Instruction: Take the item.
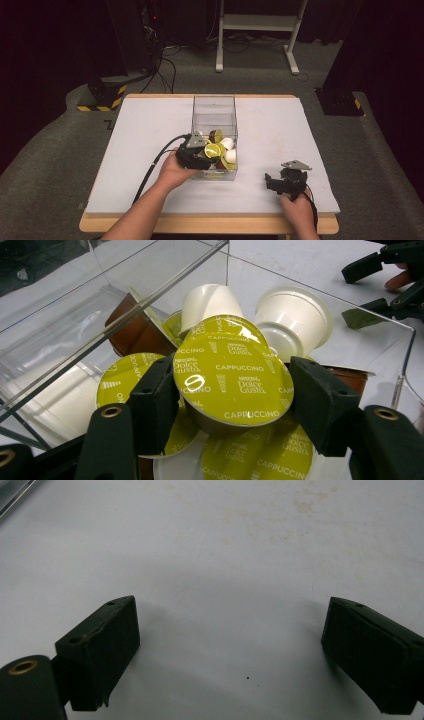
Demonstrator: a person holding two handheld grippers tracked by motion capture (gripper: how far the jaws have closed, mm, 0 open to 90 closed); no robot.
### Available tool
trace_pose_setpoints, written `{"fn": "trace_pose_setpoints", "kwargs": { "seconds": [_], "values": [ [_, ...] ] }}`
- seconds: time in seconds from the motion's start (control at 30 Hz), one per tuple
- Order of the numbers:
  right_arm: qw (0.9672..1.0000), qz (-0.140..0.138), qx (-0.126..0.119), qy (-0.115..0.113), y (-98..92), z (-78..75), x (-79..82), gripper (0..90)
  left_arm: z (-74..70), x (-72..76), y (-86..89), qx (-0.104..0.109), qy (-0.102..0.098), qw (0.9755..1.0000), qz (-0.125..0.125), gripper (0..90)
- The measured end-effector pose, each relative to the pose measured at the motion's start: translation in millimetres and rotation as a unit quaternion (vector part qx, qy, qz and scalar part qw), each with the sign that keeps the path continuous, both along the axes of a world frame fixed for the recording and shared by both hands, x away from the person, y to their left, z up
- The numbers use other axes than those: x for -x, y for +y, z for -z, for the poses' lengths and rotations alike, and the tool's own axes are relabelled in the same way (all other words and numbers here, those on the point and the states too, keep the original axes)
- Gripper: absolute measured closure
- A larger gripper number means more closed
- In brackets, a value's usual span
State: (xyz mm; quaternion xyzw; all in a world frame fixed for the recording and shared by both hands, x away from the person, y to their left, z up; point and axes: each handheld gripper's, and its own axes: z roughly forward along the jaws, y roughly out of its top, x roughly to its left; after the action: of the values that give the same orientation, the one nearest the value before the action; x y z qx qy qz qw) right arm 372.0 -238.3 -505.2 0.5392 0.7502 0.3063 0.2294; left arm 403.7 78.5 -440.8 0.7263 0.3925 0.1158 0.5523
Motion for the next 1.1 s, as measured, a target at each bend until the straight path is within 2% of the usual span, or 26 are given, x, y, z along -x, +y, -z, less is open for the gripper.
{"fn": "trace_pose_setpoints", "kwargs": {
  "seconds": [0.5,0.7,0.77,0.87,1.07,1.1],
  "values": [
    [1.0,0.0,0.0,0.0,0.0,0.0,0.0,8.4,-6.2,4.9,3.2,0.025,-0.01,0.9996,-0.003,38.7],
    [1.0,0.0,0.0,0.0,0.0,0.0,0.0,8.4,-7.9,5.3,6.0,0.037,-0.007,0.9992,-0.01,38.8],
    [1.0,0.0,0.001,0.001,0.0,-0.1,0.0,8.4,-8.1,4.8,7.7,0.031,-0.011,0.9994,-0.007,38.8],
    [1.0,0.0,0.001,0.001,0.0,-0.1,0.0,8.4,-8.4,5.0,9.8,0.033,-0.011,0.9994,-0.009,38.8],
    [1.0,0.0,0.0,-0.001,0.1,0.1,0.0,8.4,-9.1,5.6,15.0,0.041,-0.011,0.999,-0.012,38.8],
    [1.0,0.0,0.001,0.001,0.0,-0.1,0.0,8.4,-9.4,6.1,15.2,0.048,-0.01,0.9987,-0.016,38.8]
  ]
}}
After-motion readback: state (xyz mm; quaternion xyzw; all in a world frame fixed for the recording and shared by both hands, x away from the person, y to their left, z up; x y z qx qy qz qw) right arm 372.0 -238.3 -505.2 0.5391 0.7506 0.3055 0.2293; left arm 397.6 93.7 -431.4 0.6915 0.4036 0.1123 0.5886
